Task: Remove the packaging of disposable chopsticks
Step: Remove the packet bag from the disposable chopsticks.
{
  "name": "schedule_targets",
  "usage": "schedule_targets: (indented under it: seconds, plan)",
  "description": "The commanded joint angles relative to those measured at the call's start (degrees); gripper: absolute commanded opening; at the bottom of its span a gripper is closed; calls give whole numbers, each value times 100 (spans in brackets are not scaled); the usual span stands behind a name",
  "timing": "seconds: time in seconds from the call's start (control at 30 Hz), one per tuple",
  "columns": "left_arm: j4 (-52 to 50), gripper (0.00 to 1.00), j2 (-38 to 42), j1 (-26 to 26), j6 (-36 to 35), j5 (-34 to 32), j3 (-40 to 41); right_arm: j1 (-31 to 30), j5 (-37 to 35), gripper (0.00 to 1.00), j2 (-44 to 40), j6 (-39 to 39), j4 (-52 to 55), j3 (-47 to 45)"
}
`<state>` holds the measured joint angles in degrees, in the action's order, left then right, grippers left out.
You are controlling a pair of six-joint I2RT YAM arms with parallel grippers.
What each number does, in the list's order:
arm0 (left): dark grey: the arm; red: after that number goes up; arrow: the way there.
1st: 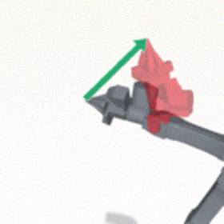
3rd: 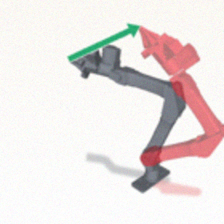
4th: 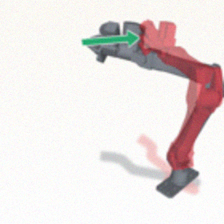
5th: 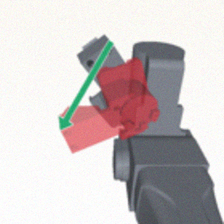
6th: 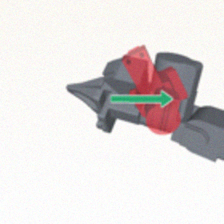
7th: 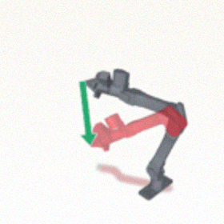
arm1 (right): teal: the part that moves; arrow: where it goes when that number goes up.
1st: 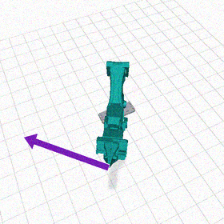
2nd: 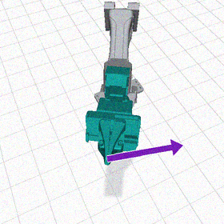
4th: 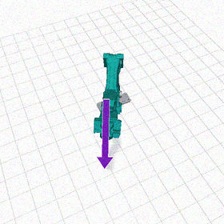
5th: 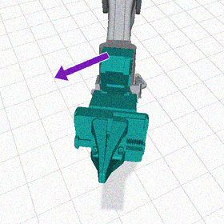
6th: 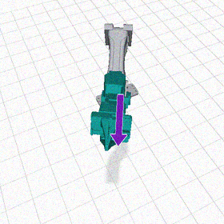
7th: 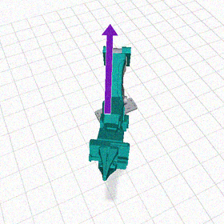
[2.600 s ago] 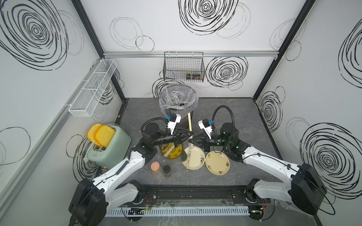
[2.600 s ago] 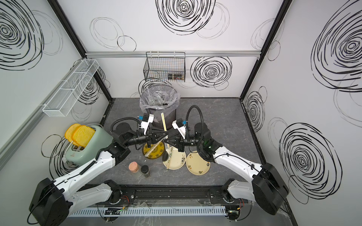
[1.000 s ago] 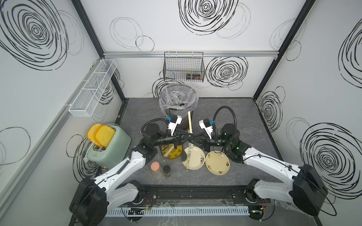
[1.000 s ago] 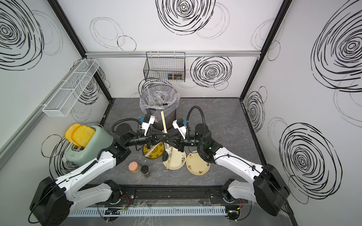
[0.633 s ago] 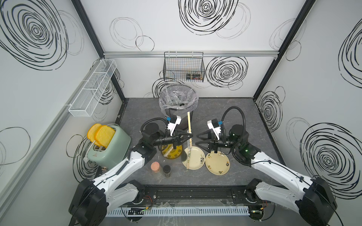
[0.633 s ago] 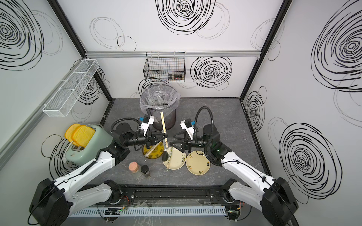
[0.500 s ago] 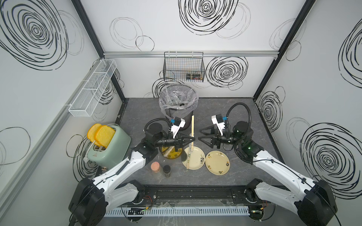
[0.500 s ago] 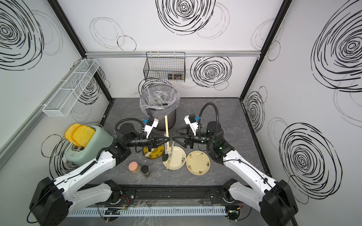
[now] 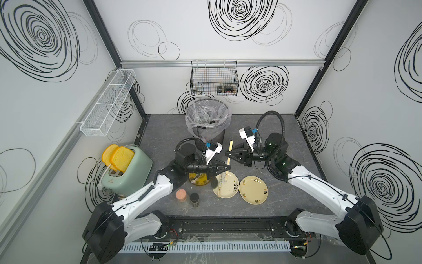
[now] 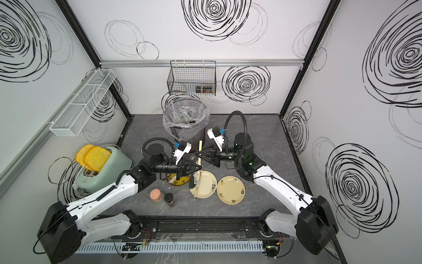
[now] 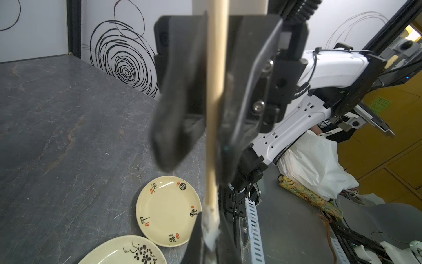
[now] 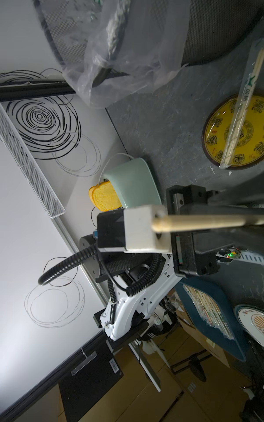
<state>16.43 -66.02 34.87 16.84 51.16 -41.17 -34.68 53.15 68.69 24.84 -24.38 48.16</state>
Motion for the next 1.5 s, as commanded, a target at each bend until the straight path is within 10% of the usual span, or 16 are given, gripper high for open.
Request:
schedule_targets:
  seconds: [0.0, 0.1, 0.43, 0.77, 1.2, 1.47]
  plan:
    - [173, 23, -44, 20, -76, 46, -211, 110, -8, 0, -83, -49, -155, 137]
    - [330, 50, -39, 11, 70, -58, -53, 189, -19, 0, -131, -49, -155, 132]
    - [942, 53, 79, 11, 566, -239, 692, 356, -211, 0, -250, -14, -190, 250]
    - [739, 44, 185, 2, 495, -371, 881, 386, -322, 0, -198, -23, -312, 368]
    - [557, 0, 193, 11, 400, -553, 939, 548, -354, 0, -83, -59, -343, 593]
    - [441, 0, 266, 12, 423, -594, 1069, 910, -358, 0, -91, -2, -430, 858]
